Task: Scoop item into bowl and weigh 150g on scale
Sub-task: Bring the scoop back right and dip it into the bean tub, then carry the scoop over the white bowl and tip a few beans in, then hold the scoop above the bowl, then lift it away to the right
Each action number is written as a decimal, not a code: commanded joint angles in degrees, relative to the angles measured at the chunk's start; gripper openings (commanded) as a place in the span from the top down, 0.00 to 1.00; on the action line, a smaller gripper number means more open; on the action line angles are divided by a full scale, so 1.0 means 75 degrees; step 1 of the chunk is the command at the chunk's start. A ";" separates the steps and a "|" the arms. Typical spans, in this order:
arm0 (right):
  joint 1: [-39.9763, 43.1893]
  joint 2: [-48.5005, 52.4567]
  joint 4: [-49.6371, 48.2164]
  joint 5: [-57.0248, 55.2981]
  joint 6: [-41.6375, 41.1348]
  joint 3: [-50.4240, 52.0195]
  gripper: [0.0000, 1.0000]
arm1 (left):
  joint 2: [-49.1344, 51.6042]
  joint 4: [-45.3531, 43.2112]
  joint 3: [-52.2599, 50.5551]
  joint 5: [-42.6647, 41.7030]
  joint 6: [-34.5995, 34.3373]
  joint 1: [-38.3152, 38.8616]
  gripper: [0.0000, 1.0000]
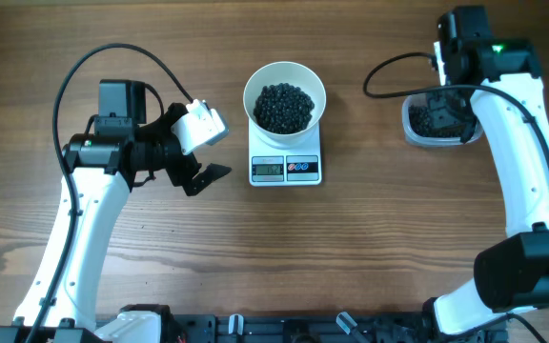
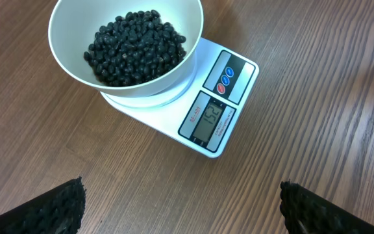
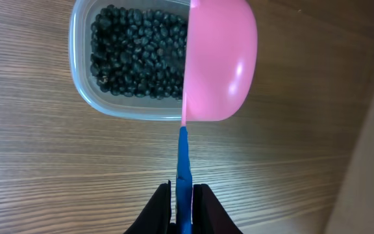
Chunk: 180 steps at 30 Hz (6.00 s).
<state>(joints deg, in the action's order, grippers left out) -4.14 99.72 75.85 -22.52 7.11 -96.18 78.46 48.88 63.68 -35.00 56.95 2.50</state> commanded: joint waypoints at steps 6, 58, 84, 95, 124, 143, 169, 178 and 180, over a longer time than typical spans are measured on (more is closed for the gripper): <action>-0.0026 0.0017 -0.0003 0.0274 0.0041 -0.0128 0.96 | 0.0044 0.0006 -0.0015 -0.0035 0.0154 -0.0038 0.00; -0.3398 0.2448 -0.1486 0.3025 0.0055 -0.1719 0.96 | 0.0044 0.0006 -0.0015 -0.0035 0.0154 -0.0038 0.00; -0.1638 0.1594 -0.1373 0.6875 0.0029 -0.1749 0.95 | 0.0044 0.0006 -0.0015 -0.0035 0.0154 -0.0038 0.00; -0.1393 0.0924 -0.1166 0.6965 0.0026 -0.1749 0.96 | 0.0044 0.0006 -0.0015 -0.0035 0.0154 -0.0038 0.00; -0.3153 0.0924 -0.1172 0.2617 -0.0079 -0.1749 0.96 | 0.0044 0.0006 -0.0015 -0.0035 0.0154 -0.0038 0.00; -0.2853 0.0924 -0.1241 0.4459 0.0254 -0.1746 0.96 | 0.0044 0.0006 -0.0015 -0.0035 0.0154 -0.0038 0.00; -0.0743 0.0924 -0.1003 0.7813 0.0256 -0.1746 0.96 | 0.0044 0.0006 -0.0015 -0.0035 0.0154 -0.0038 0.00; -0.0766 0.0924 -0.1014 0.7589 0.0236 -0.1746 0.96 | 0.0044 0.0006 -0.0015 -0.0035 0.0154 -0.0038 0.00; -0.0883 0.0924 -0.1014 0.7254 0.0230 -0.1746 0.96 | 0.0044 0.0006 -0.0015 -0.0035 0.0154 -0.0038 0.00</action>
<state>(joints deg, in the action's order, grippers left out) -10.02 108.42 68.29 34.22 8.43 -108.27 78.46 48.88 63.68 -35.00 56.95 2.50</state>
